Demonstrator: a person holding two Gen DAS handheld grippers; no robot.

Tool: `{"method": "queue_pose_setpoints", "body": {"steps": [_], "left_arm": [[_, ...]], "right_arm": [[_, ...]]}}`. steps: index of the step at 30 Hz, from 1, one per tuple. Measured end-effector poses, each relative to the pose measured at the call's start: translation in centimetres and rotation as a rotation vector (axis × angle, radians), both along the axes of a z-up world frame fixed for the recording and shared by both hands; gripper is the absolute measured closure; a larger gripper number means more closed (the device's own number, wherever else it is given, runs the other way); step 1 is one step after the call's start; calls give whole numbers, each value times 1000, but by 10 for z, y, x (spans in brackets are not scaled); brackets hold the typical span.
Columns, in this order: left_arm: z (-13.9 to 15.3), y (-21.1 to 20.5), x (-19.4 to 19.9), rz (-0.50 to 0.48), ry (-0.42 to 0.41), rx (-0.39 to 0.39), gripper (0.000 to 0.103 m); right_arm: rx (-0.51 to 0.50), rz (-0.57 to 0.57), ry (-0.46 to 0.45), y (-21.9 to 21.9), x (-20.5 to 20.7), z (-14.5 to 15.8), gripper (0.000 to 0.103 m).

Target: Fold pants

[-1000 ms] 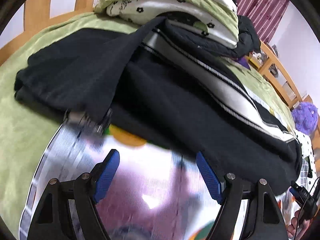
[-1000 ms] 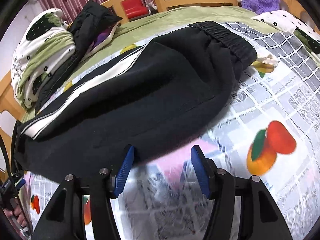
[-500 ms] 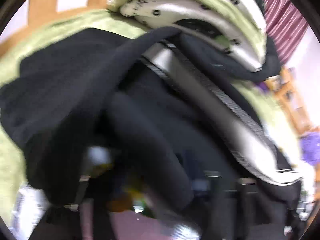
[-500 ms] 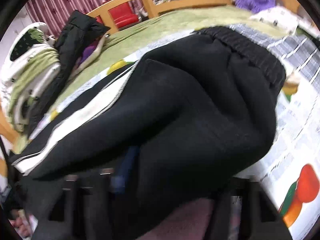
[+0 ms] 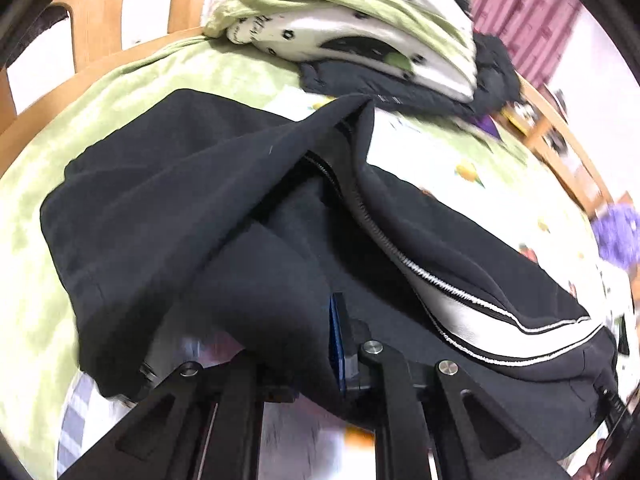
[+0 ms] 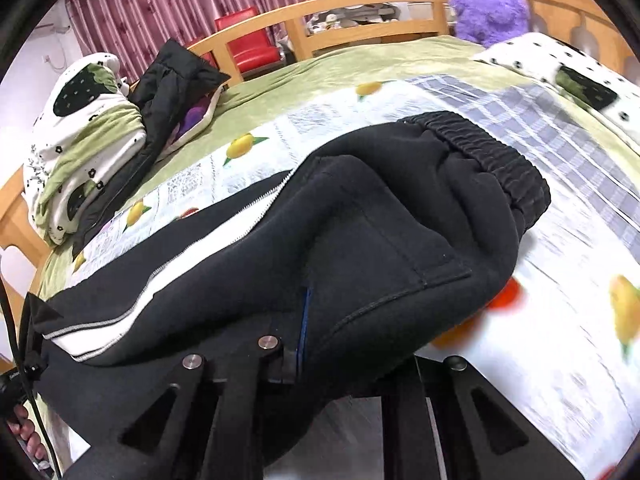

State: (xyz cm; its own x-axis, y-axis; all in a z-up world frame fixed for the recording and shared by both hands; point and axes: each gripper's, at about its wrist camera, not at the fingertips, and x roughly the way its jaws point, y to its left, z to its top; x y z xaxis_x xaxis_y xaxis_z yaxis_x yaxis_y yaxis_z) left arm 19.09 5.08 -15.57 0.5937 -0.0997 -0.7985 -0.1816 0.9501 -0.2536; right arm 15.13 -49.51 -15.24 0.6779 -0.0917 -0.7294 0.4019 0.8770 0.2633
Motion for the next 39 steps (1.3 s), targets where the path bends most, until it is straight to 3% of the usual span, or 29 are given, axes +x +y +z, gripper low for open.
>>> {"method": "queue_pose_setpoints", "body": {"steps": [6,13,16,19,24,27,29,30,31,33,39], "left_arm": [[-4,-24,-72,-74,27,-18,91],[-10,-50,-133,-109,20,-43,90],[-13,-51,-141,-123,40,-11,82],[-8,-44,-148,-136,63,-6,79],[13,-28,-175,-159,-8,34,73],[25,-13,-187,-116,-60,85,73],[34,3,-197,-89,-109,106,65],[36,8,-199,-86,-115,115,52],[37,14,-200,-79,-116,127,46],[35,24,-201,-72,-125,140,46],[9,18,-190,-172,-93,163,46]], "right_arm": [[-8,-55,28,-28,-101,-6,90],[-35,-77,38,-53,-183,-9,89],[-8,-82,55,-62,-193,-18,82],[0,-65,128,-61,-193,-29,72],[-148,-48,128,-38,-216,-13,71],[-170,-60,104,-30,-228,0,71],[-173,-67,90,-25,-230,7,70],[-175,-70,83,-23,-229,10,66],[-177,-73,78,-20,-228,13,64],[-179,-83,69,-12,-226,17,59],[-216,-81,60,9,-230,27,58]]}}
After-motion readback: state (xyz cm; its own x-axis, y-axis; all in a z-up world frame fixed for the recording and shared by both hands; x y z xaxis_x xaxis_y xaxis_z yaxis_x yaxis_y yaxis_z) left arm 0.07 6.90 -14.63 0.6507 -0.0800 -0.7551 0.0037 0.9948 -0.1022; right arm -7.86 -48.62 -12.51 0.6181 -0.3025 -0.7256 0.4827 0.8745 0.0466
